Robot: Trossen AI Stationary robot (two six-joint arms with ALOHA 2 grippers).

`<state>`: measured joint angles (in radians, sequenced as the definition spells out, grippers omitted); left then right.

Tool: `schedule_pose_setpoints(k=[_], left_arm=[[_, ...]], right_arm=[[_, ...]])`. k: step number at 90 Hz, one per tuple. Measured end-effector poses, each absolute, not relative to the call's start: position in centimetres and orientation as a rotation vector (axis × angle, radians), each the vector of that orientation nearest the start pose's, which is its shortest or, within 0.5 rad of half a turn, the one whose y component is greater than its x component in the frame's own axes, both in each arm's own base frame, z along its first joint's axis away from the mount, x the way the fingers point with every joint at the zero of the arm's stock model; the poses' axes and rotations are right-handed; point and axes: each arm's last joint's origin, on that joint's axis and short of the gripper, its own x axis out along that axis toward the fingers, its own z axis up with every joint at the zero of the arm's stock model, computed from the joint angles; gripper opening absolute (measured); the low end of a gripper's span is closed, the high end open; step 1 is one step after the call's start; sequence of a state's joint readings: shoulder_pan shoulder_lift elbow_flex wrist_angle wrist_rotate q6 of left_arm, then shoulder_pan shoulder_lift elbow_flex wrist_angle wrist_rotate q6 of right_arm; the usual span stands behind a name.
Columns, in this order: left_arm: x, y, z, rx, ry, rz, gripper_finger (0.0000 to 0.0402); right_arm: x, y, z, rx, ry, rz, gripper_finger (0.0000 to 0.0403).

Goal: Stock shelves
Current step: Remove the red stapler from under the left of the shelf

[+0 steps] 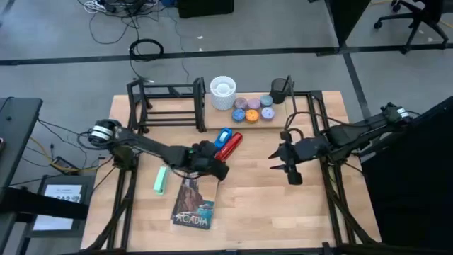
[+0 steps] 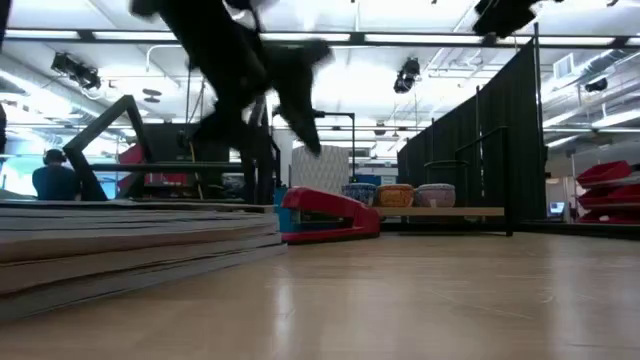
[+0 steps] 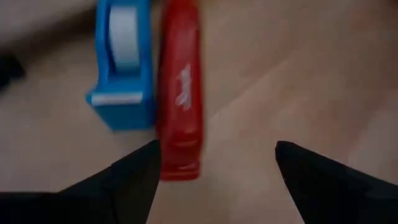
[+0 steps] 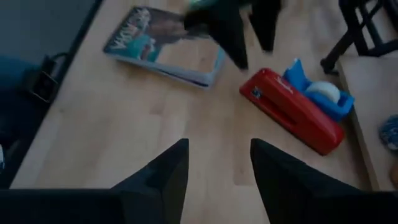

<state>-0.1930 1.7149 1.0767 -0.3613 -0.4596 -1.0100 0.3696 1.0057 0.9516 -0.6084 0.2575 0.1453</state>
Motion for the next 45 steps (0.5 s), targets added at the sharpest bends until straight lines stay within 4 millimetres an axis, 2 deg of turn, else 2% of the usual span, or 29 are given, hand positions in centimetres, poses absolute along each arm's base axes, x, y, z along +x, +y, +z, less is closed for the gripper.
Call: schedule_pose_setpoints(k=[18, 45], left_arm=[[34.7, -4.2, 15.6, -0.662, 0.779, 0.754, 0.0293], [35.7, -2.7, 15.2, -0.669, 0.701, 0.782, 0.0287]], right_arm=[[18.6, 7.0, 31.7, -0.095, 0.610, 0.038, 0.0144], [18.7, 7.0, 31.7, -0.098, 0.609, 0.033, 0.0144]])
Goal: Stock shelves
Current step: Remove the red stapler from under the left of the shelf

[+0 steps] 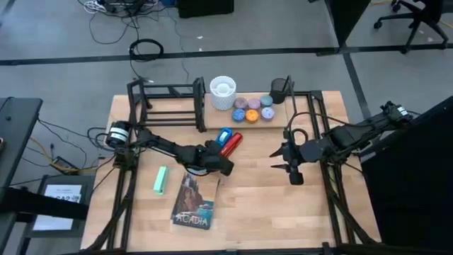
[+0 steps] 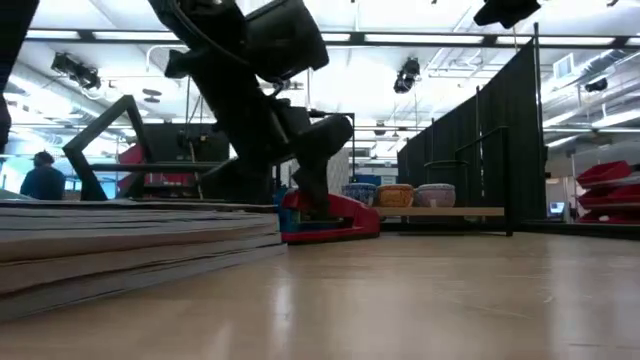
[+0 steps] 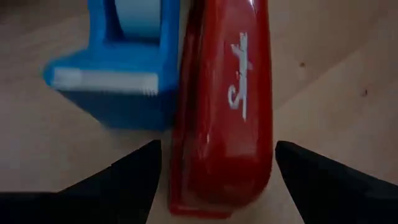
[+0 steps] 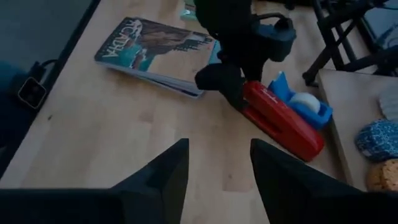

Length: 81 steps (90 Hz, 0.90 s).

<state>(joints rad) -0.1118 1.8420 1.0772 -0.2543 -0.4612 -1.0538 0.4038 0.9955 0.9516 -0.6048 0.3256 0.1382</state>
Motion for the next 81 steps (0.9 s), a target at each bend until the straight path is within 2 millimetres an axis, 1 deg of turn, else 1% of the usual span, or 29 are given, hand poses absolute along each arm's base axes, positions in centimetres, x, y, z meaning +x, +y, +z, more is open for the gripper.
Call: schedule_pose_setpoints(k=[9, 17, 25, 36, 43, 49, 59, 69, 81], left_arm=[[35.7, -2.1, 15.2, -0.673, 0.701, 0.799, 0.0265], [35.8, -1.6, 15.0, -0.679, 0.699, 0.811, 0.0231], [35.9, -1.3, 14.9, -0.686, 0.703, 0.812, 0.0185], [36.0, -1.2, 15.1, -0.698, 0.702, 0.799, 0.0111], [35.9, -1.2, 15.3, -0.695, 0.726, 0.788, 0.0109], [36.1, -1.5, 15.8, -0.684, 0.761, 0.775, 0.0109], [36.5, -2.4, 17.7, -0.660, 0.848, 0.764, 0.0109], [37.1, -3.7, 20.7, -0.655, 0.924, 0.717, 0.0109], [37.2, -5.5, 24.5, -0.617, 0.979, 0.690, 0.0109]], right_arm=[[18.7, 7.0, 31.7, -0.096, 0.606, 0.034, 0.0144], [18.8, 7.0, 31.7, -0.096, 0.605, 0.034, 0.0144], [18.8, 7.0, 31.7, -0.093, 0.604, 0.033, 0.0144], [18.8, 7.0, 31.7, -0.077, 0.603, 0.028, 0.0144], [18.8, 7.0, 31.7, -0.070, 0.603, 0.027, 0.0144], [18.8, 7.0, 31.7, -0.070, 0.604, 0.028, 0.0144], [18.8, 7.1, 31.7, -0.069, 0.603, 0.029, 0.0144], [18.8, 7.1, 31.7, -0.070, 0.604, 0.029, 0.0144], [18.8, 7.0, 31.7, -0.078, 0.603, 0.031, 0.0144]])
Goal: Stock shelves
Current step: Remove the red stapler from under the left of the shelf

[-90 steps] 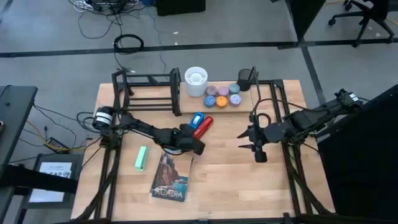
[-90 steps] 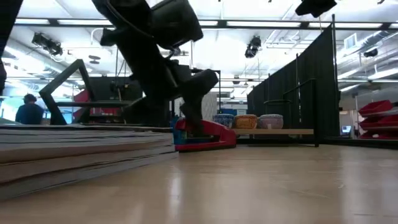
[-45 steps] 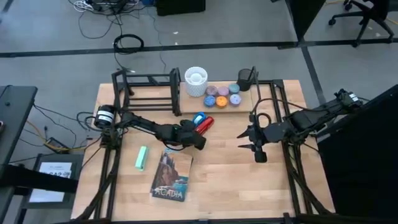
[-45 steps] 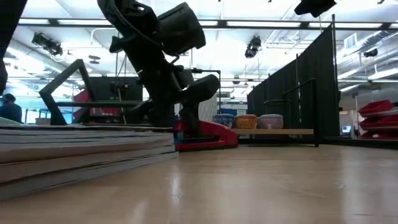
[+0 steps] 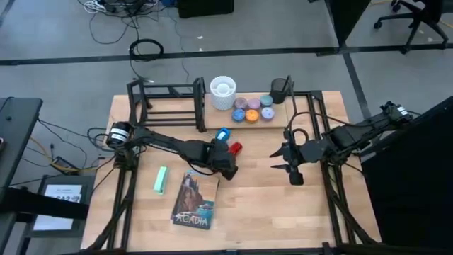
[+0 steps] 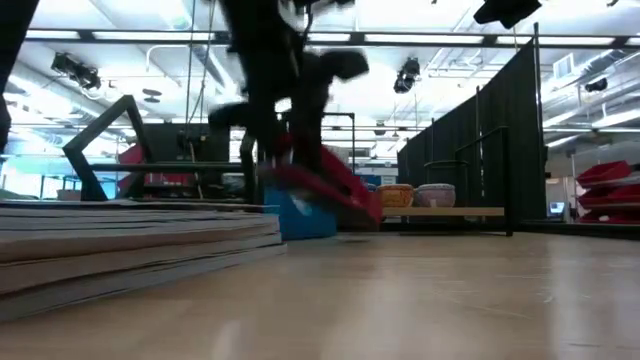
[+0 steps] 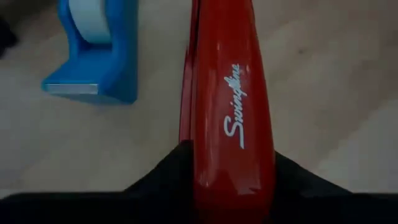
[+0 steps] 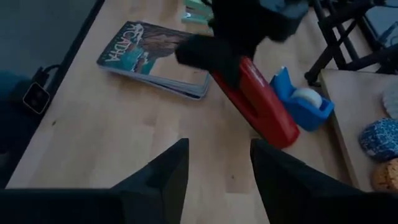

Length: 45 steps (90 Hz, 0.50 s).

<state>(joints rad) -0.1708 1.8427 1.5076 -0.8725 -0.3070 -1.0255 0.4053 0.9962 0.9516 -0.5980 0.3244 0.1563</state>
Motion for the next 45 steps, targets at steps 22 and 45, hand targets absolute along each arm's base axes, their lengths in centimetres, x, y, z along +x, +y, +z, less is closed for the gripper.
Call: schedule_pose_setpoints(k=[22, 45], left_arm=[[32.1, -9.4, 29.2, -0.564, 1.266, 0.893, 0.0109], [24.3, -12.9, 30.4, -0.850, 1.073, 1.000, 0.0109]], right_arm=[[18.8, 7.0, 31.7, -0.081, 0.603, 0.032, 0.0144], [19.0, 7.1, 31.4, -0.113, 0.584, 0.047, 0.0144]])
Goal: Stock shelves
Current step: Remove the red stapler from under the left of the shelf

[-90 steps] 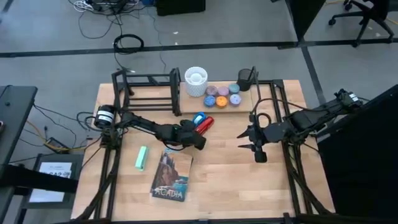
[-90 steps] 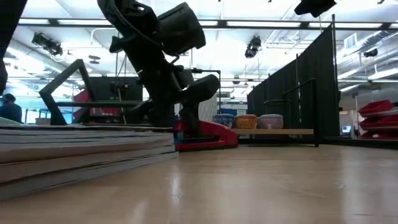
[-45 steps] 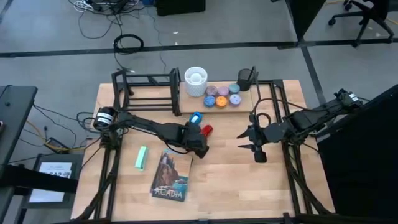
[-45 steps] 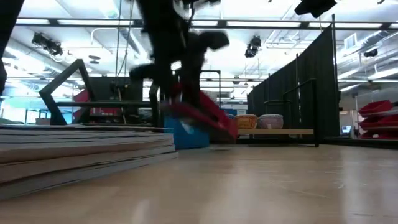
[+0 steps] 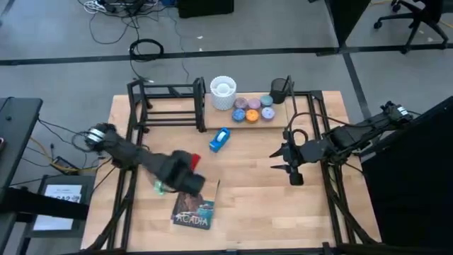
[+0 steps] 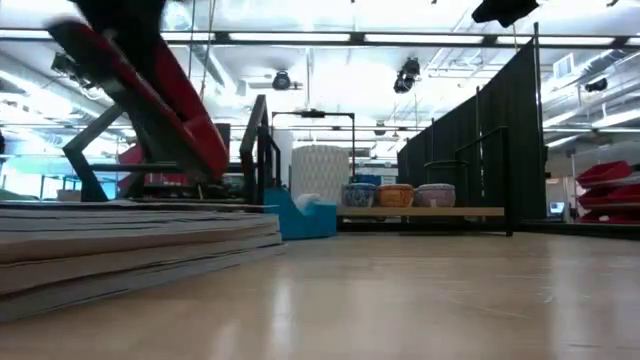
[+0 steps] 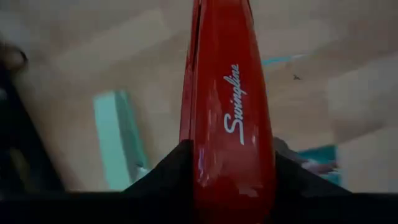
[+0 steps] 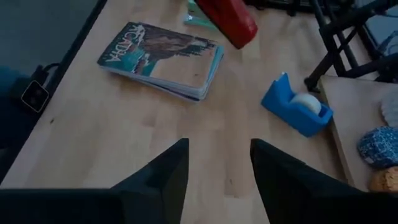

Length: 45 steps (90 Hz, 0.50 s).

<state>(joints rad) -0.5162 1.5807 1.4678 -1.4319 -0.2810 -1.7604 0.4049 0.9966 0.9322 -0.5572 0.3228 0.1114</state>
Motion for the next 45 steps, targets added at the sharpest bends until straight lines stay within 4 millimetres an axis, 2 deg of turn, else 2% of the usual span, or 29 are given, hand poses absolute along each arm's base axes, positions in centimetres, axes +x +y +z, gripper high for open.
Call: schedule_pose_setpoints(k=[9, 20, 32, 45], left_arm=[[21.5, -13.7, 28.8, -0.920, 0.985, 1.075, 0.0109], [19.8, -15.2, 26.0, -0.983, 0.941, 1.116, 0.0109], [19.6, -16.5, 23.4, -1.058, 0.908, 1.112, 0.0109], [19.8, -16.8, 21.1, -0.963, 0.908, 1.177, 0.0109]], right_arm=[[19.1, 7.2, 30.9, -0.109, 0.569, 0.049, 0.0144], [19.2, 7.2, 30.5, -0.108, 0.569, 0.049, 0.0144], [19.2, 7.2, 30.4, -0.100, 0.570, 0.047, 0.0144], [19.3, 7.3, 30.5, -0.105, 0.552, 0.050, 0.0144]])
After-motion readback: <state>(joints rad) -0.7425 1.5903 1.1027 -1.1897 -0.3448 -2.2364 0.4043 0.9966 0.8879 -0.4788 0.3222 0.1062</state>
